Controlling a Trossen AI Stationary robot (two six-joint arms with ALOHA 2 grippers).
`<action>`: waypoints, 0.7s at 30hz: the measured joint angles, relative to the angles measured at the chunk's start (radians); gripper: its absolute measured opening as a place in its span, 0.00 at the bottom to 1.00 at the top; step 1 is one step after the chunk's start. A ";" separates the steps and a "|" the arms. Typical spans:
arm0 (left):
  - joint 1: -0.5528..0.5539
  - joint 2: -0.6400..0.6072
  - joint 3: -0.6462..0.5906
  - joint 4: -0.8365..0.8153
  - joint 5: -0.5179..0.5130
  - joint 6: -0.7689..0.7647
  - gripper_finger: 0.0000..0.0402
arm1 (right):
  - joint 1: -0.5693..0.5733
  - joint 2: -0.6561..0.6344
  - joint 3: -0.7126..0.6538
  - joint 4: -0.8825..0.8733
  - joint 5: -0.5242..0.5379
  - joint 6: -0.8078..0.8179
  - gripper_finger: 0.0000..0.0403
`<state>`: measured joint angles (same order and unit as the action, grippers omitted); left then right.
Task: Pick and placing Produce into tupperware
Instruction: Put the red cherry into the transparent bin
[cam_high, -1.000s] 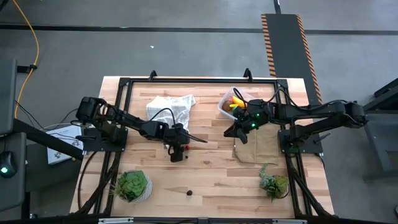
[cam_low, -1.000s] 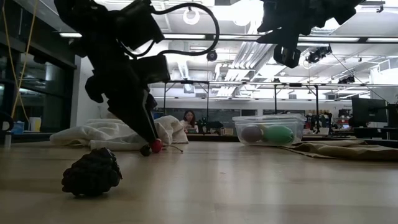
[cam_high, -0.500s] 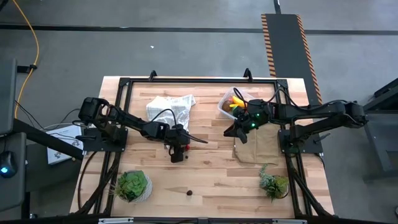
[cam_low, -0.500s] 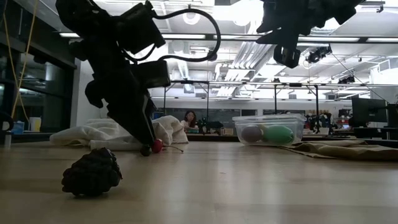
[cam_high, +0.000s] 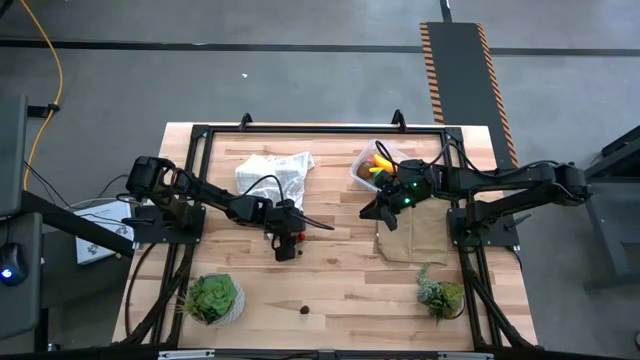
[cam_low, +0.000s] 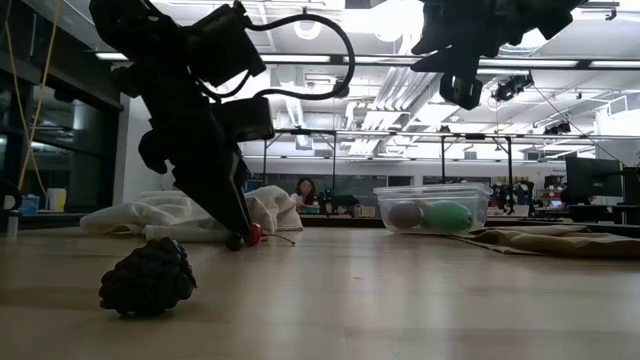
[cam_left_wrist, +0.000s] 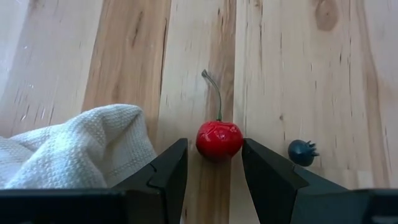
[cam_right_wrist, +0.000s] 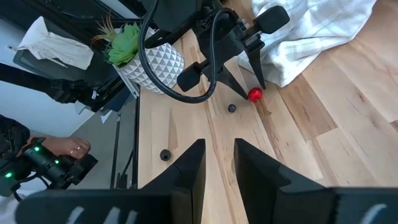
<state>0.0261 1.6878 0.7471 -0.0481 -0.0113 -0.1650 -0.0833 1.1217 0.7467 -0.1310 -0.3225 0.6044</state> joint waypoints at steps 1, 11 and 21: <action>0.000 0.000 0.000 0.001 0.000 0.000 0.35 | 0.000 0.000 0.000 0.000 0.000 -0.001 0.19; 0.000 0.000 0.000 0.033 0.000 -0.019 0.35 | 0.000 0.000 0.000 0.000 0.000 -0.001 0.19; 0.000 0.042 0.002 0.056 0.027 -0.060 0.35 | 0.000 0.000 0.000 0.000 -0.001 0.000 0.19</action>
<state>0.0261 1.7299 0.7486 0.0077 0.0154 -0.2248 -0.0830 1.1217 0.7467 -0.1312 -0.3233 0.6048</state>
